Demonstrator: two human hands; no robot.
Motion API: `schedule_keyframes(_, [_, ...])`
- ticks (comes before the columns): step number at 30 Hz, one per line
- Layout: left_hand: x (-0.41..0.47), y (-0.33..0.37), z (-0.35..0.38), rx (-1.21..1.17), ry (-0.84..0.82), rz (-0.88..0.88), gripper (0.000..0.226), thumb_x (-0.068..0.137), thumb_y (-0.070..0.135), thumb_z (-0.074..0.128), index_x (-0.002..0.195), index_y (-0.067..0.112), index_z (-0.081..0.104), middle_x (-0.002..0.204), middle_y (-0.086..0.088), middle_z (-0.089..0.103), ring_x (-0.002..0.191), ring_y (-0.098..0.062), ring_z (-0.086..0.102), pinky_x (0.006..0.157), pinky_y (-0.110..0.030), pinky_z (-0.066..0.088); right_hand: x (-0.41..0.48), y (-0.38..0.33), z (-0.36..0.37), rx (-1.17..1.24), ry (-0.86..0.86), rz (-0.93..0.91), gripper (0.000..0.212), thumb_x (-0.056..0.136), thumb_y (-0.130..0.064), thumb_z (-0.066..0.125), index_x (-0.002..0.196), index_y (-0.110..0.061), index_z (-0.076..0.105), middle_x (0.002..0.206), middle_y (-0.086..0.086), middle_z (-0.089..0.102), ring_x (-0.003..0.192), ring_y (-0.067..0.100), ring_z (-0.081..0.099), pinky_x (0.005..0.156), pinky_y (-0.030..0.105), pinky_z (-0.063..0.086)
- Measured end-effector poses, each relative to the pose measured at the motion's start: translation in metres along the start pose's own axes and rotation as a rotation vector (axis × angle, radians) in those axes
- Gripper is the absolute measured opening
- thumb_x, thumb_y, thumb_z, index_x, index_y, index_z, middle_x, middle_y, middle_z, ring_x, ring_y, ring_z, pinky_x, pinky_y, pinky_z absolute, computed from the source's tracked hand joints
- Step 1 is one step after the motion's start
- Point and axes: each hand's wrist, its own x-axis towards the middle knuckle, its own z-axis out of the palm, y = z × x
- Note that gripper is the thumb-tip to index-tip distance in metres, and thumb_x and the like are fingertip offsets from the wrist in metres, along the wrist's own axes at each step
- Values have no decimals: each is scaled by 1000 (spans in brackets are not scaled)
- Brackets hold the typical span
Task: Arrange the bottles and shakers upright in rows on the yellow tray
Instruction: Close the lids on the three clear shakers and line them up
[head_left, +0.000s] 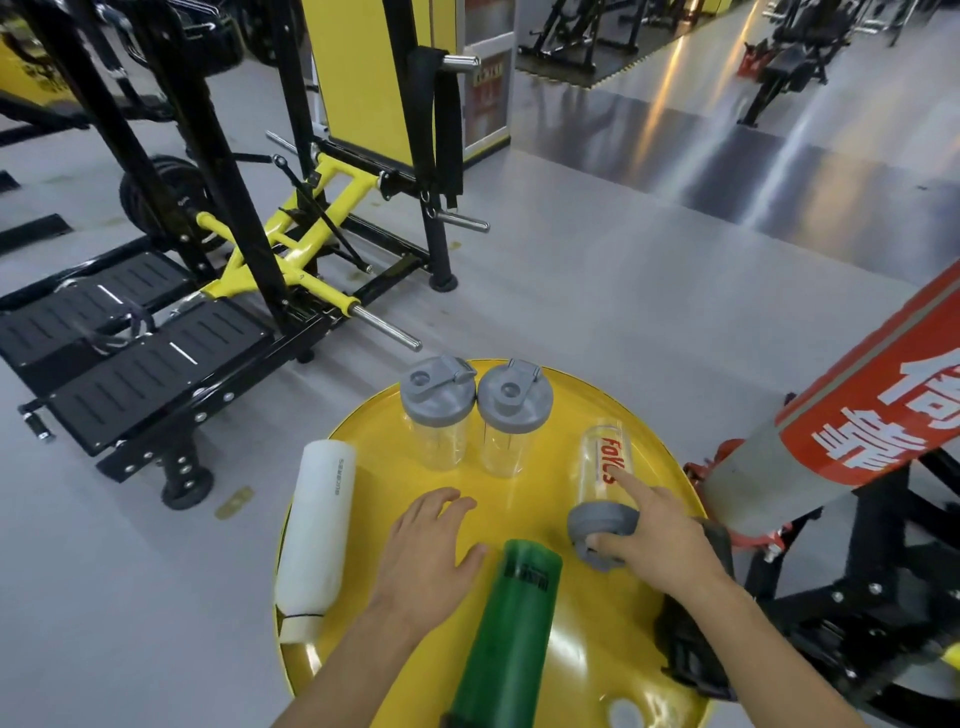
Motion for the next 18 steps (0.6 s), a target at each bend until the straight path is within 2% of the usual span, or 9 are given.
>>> schedule_keyframes(3, [0, -2, -1, -4, 9, 3, 54, 95, 52, 53, 145, 32, 46, 152, 10, 42, 142, -11, 36, 116, -33, 36, 3, -4, -14, 276, -22, 23, 90, 76, -45, 85, 153, -36, 39, 148, 4, 51, 126, 26, 54, 83, 34, 50])
schedule_keyframes(6, [1, -3, -1, -7, 15, 4, 55, 95, 52, 53, 145, 33, 46, 152, 10, 42, 142, -11, 37, 116, -33, 36, 3, -18, -33, 576, -64, 109, 71, 81, -41, 83, 144, -37, 52, 140, 3, 52, 113, 22, 61, 70, 32, 60])
schedule_keyframes(9, [0, -3, -1, -3, 18, 7, 55, 95, 52, 53, 145, 33, 46, 152, 10, 43, 142, -12, 37, 115, -33, 38, 7, -28, -47, 782, -105, 179, 55, 85, -42, 78, 136, -31, 59, 131, 1, 59, 105, 24, 68, 77, 42, 63])
schedule_keyframes(14, [-2, -4, -2, -17, 19, 10, 54, 95, 52, 53, 145, 33, 45, 151, 11, 43, 141, -11, 37, 116, -33, 37, 16, -32, -57, 1019, -114, 246, 37, 90, -39, 72, 123, -22, 66, 126, 7, 63, 88, 46, 76, 84, 50, 63])
schedule_keyframes(18, [-3, -6, -2, -20, 19, 8, 54, 96, 52, 52, 146, 34, 44, 152, 12, 42, 142, -10, 37, 116, -31, 36, 21, -40, -57, 1157, -116, 299, 35, 95, -40, 64, 127, -24, 65, 124, 11, 65, 86, 47, 76, 60, 37, 66])
